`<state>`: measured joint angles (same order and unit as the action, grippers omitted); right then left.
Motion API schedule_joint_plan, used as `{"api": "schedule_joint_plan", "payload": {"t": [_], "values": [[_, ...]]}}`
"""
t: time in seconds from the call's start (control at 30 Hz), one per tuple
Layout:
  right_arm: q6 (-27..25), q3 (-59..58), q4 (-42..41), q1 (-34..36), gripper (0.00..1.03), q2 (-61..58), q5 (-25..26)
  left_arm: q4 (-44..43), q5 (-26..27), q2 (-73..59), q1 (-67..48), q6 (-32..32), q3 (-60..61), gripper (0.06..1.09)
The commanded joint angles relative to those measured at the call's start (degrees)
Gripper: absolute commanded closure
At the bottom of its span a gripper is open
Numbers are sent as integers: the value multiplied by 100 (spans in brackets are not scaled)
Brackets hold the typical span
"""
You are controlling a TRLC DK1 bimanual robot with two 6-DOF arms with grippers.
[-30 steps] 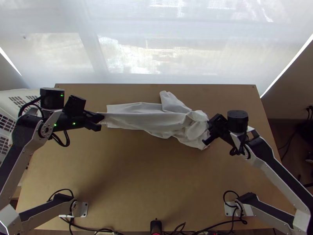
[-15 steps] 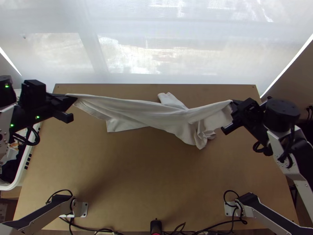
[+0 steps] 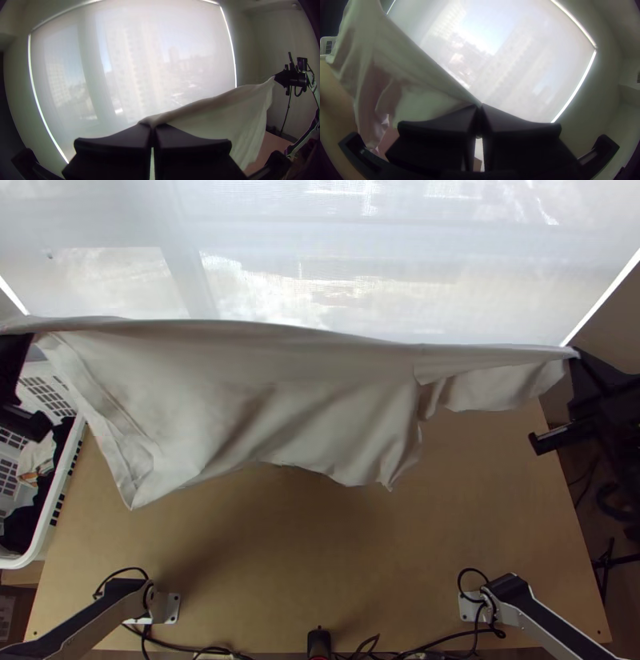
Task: Fold the t-shirt
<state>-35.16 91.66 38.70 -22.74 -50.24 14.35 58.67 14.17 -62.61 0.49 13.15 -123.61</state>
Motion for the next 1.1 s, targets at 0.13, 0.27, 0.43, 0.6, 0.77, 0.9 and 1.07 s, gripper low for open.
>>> {"api": "schedule_joint_plan", "payload": {"t": [0.13, 0.27, 0.43, 0.6, 0.77, 0.9, 1.07], "values": [[-483, 1223, -108, 7, 100, 401, 173, -383, -407, 873, 74, 426, -427, 105], [-518, 1495, -82, 7, 100, 568, 138, -102, -108, 1260, 91, 786, -207, 105], [-343, 1742, 331, 77, 100, 779, -90, 311, 850, 1488, 566, 1278, -181, 105], [141, 2102, 841, 947, 100, 937, -1198, 258, 2863, 1647, 2218, 1269, -207, 105], [888, 2374, 1298, 2301, 100, 1113, -2920, -480, 4937, 1919, 4196, 4, -198, 105], [1371, 2427, 1474, 2766, 100, 1174, -3553, -1157, 5447, 2156, 4820, -1113, -163, 105], [1705, 2436, 1500, 2916, 100, 1121, -3782, -2422, 5737, 2552, 5251, -2580, 232, 105]]}}
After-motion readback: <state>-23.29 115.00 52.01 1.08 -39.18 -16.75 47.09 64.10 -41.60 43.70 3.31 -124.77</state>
